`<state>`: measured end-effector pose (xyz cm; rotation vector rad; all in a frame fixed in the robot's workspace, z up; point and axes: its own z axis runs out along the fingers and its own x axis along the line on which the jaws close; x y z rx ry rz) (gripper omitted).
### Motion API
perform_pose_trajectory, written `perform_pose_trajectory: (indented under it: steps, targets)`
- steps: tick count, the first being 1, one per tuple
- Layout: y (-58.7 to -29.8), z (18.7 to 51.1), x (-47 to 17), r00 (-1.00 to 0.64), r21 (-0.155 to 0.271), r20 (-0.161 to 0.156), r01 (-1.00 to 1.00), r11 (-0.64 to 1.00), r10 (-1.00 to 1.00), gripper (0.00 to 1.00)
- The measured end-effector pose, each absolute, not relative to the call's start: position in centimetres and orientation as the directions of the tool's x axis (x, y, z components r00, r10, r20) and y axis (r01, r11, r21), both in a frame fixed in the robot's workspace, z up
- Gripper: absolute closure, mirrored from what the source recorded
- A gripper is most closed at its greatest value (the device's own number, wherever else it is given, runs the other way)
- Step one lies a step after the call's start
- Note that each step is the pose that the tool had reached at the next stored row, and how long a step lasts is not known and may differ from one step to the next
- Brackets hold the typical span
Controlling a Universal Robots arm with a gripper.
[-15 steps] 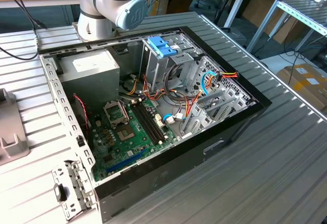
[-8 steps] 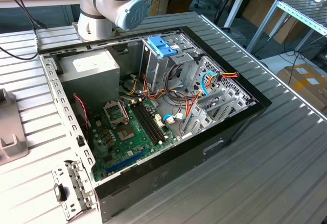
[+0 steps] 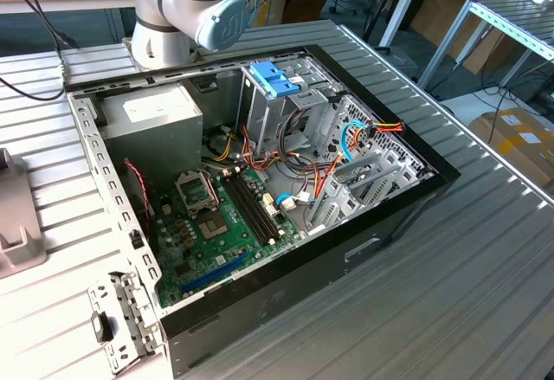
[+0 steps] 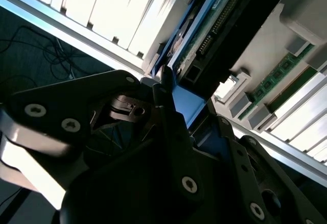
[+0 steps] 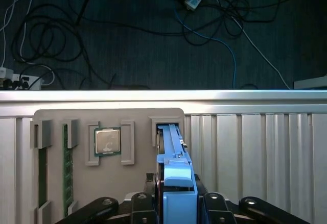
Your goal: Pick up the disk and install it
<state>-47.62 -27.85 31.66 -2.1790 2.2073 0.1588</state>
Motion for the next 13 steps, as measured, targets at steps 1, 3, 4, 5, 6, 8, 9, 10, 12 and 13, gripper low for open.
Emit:
perform_pose_trajectory:
  steps: [1,3,4,5,6,8,9,10,12,13]
  targets:
    - [-27.85,31.75,-47.62,-0.015,0.048,-0.097,-0.999,0.011,-0.995,0.63]
    - [-27.85,31.92,-47.62,-0.015,0.047,-0.097,-0.999,0.011,-0.995,0.63]
    - [-27.85,31.98,-47.62,-0.015,0.047,-0.097,-0.999,0.011,-0.995,0.63]
    - [-27.85,32.03,-47.62,-0.015,0.047,-0.097,-0.999,0.011,-0.995,0.63]
    - [-27.85,32.03,-47.62,-0.015,0.047,-0.097,-0.999,0.011,-0.995,0.63]
    - [-27.89,32.04,-47.59,-0.015,0.048,-0.098,-0.999,0.011,-0.995,0.63]
    - [-27.94,32.05,-47.57,-0.015,0.048,-0.098,-0.999,0.011,-0.995,0.63]
    - [-28.04,32.01,-47.51,-0.015,0.05,-0.097,-0.999,0.011,-0.995,0.63]
    - [-28.2,31.81,-47.28,-0.016,0.053,-0.098,-0.999,0.011,-0.995,0.63]
    - [-28.23,31.76,-47.13,-0.016,0.055,-0.097,-0.998,0.011,-0.995,0.63]
